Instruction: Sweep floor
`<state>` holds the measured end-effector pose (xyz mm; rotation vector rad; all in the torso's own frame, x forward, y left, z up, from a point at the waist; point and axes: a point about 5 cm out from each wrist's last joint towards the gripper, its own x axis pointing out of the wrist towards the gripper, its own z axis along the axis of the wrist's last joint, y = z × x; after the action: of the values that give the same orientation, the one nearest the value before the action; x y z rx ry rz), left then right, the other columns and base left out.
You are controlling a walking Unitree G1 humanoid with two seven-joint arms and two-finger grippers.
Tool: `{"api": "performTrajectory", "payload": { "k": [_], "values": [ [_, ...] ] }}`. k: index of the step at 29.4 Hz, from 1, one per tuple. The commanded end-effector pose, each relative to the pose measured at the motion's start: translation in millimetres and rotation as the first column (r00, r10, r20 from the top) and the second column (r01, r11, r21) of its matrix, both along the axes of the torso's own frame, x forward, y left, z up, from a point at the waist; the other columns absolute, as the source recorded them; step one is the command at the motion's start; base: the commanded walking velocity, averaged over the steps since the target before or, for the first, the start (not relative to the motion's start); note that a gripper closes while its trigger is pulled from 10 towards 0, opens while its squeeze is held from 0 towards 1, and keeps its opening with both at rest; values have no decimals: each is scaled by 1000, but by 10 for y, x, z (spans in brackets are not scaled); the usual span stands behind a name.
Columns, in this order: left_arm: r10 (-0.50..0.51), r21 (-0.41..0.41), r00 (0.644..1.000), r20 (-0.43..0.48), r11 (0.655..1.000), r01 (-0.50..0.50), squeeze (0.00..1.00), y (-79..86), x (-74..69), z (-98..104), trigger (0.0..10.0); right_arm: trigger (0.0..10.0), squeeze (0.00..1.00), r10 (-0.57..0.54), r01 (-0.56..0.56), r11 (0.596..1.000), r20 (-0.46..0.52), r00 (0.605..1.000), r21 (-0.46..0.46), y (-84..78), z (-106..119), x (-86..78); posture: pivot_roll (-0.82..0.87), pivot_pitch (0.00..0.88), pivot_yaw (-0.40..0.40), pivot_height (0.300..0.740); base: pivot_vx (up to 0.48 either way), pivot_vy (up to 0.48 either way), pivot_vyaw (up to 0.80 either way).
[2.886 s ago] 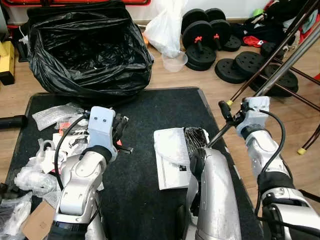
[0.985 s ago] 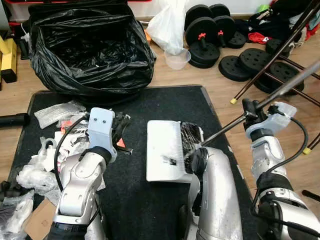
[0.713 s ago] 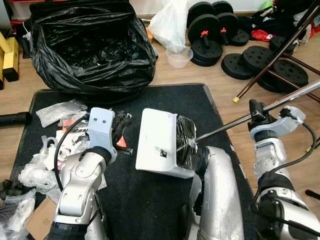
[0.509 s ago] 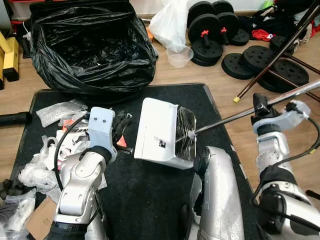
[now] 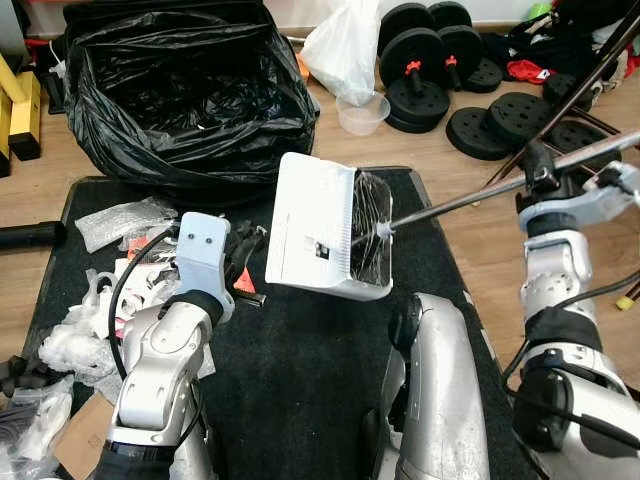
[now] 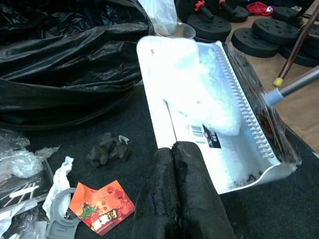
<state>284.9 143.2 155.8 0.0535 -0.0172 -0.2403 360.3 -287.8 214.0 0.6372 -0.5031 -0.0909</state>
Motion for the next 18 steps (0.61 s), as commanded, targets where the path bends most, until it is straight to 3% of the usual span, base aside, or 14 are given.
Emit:
{"api": "performTrajectory", "payload": {
  "k": [1, 6, 18],
  "values": [
    [-25, 12, 1000, -2, 1000, 25, 0, -31, 0, -26, 10000, 10000, 0, -31, 28, 999, 90, 995, 34, -110, 184, -46, -104, 167, -100, 340, 0, 0, 0],
    [-13, 31, 1000, 22, 999, 12, 0, 0, 49, 20, 10000, 10000, 0, -32, 33, 999, 91, 995, -2, -63, 240, -36, -110, 162, -105, 360, 0, 0, 0],
    [39, 47, 998, 46, 998, -41, 0, 110, 146, 87, 10000, 10000, 0, -5, 4, 1000, 111, 994, 12, 11, 294, -35, -110, 151, -106, 400, 0, 0, 0]
  ]
}}
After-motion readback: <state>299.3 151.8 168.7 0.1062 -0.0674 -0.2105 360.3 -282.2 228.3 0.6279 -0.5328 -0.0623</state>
